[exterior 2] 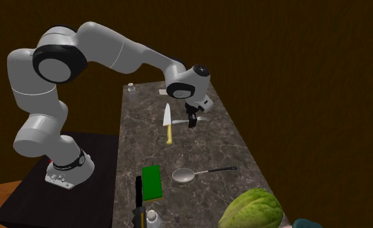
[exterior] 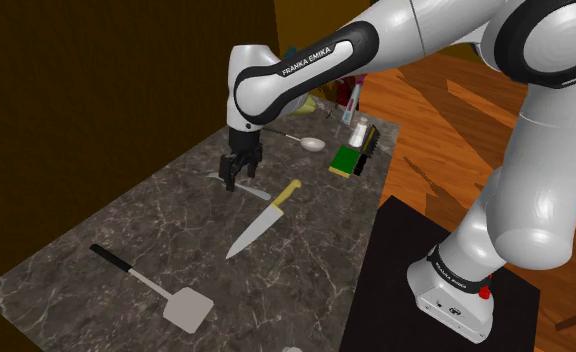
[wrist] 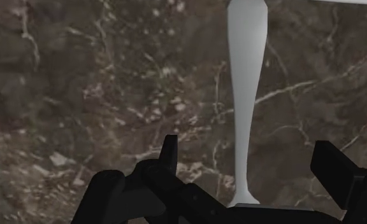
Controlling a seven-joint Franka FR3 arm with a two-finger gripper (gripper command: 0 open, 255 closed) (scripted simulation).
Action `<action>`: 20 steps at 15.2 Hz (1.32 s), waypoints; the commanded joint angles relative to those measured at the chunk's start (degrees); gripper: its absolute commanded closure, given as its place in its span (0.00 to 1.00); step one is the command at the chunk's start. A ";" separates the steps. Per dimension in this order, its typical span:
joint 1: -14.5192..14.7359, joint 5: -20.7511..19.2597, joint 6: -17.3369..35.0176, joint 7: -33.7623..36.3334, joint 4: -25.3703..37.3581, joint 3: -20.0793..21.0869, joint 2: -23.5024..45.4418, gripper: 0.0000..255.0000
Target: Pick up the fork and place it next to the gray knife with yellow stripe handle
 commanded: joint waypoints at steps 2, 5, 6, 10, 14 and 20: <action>0.00 0.03 0.32 -0.07 -0.26 0.00 0.04 0.00; 0.00 0.03 0.32 -0.07 -0.26 0.00 0.04 0.00; 0.00 0.03 0.31 -0.07 -0.25 0.00 0.05 0.00; -0.01 0.03 0.31 -0.07 -0.25 0.00 0.04 1.00; -0.02 0.02 0.29 -0.09 -0.19 -0.01 0.09 1.00; -0.11 0.02 -2.25 0.35 0.65 0.03 -1.66 1.00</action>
